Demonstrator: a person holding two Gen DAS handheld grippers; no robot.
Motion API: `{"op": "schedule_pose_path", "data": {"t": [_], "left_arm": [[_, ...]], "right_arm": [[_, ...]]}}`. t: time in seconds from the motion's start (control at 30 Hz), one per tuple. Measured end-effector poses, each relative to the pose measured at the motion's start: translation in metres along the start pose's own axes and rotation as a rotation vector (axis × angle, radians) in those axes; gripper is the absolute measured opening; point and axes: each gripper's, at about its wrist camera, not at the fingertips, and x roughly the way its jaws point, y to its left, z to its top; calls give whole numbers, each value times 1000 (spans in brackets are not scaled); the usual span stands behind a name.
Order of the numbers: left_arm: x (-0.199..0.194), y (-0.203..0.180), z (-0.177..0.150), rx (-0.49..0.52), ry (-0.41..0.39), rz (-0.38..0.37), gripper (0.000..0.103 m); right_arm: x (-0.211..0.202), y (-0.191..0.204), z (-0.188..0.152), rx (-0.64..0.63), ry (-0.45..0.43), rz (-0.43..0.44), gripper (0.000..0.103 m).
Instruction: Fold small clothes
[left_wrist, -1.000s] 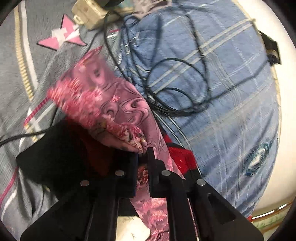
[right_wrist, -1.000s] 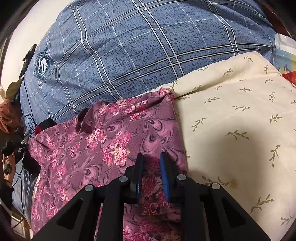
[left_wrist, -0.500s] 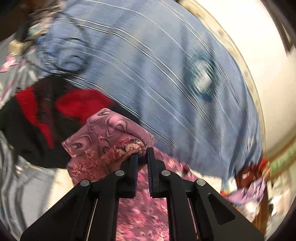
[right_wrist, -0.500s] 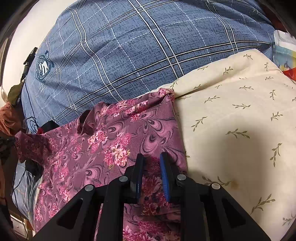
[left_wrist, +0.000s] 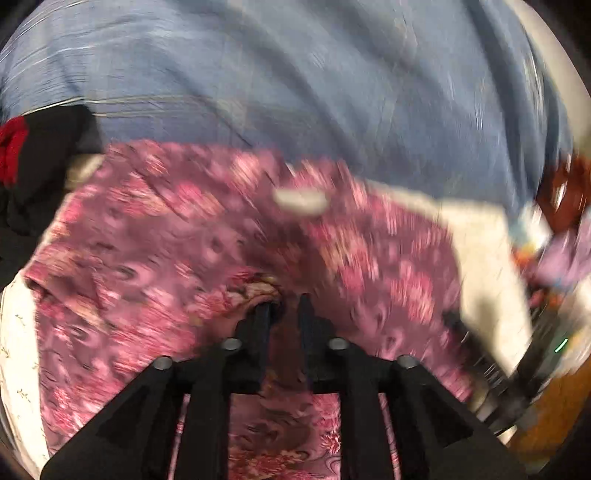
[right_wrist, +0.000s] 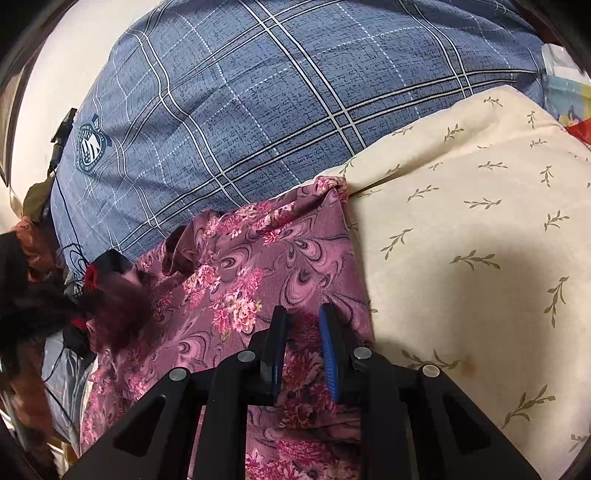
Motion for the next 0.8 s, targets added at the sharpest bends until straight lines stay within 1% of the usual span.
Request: {"op": "schedule_pose_path", "data": {"t": [0.03, 0.1, 0.17, 0.2, 0.23, 0.27, 0.3, 0.33, 0.37, 0.4, 0.43, 0.47, 0.53, 0.57, 0.6, 0.63, 0.73, 0.8], "left_arm": [[3, -9, -8, 32, 17, 11, 39], [-5, -13, -22, 64, 20, -11, 52], [-23, -1, -33, 56, 5, -50, 52], [-35, 14, -38, 32, -6, -78, 56], [-45, 28, -40, 2, -19, -97, 63], [-57, 52, -42, -50, -43, -110, 67], [-64, 69, -43, -91, -62, -110, 72], [-72, 94, -42, -144, -83, -104, 72], [-74, 116, -40, -186, -85, -98, 72], [-72, 136, -38, -225, -70, -93, 72], [-68, 160, -35, -289, -46, -108, 72], [-64, 175, -35, -331, -26, -134, 72], [-56, 197, -39, -408, 3, -181, 72], [-52, 206, -41, -438, 19, -215, 72], [-49, 209, -42, -454, 28, -227, 72], [-46, 212, -44, -469, 33, -237, 72], [-43, 217, -46, -489, 36, -265, 72], [-41, 221, -43, -500, 32, -280, 72]], "right_arm": [[0, 0, 0, 2, 1, 2, 20], [0, -1, 0, 6, 3, 5, 20], [0, -1, 2, 15, 13, 6, 20], [0, 0, 4, 15, 22, -8, 20], [-1, 4, 6, 8, 29, -27, 20], [-3, 12, 8, -8, 35, -63, 25], [-5, 25, 10, -24, 33, -78, 30], [-7, 35, 10, -30, 24, -48, 38], [-9, 52, 11, -40, 13, 11, 44], [-8, 73, 10, -66, 12, 57, 46], [-5, 95, 9, -104, 21, 82, 53], [-1, 115, 7, -148, 36, 98, 60], [8, 164, -3, -292, 57, 95, 61], [13, 194, -13, -419, 55, 76, 63], [18, 221, -25, -566, 52, 38, 65], [22, 238, -38, -676, 45, -7, 67], [40, 270, -67, -931, 70, -73, 67], [51, 282, -79, -1050, 77, -103, 67]]}}
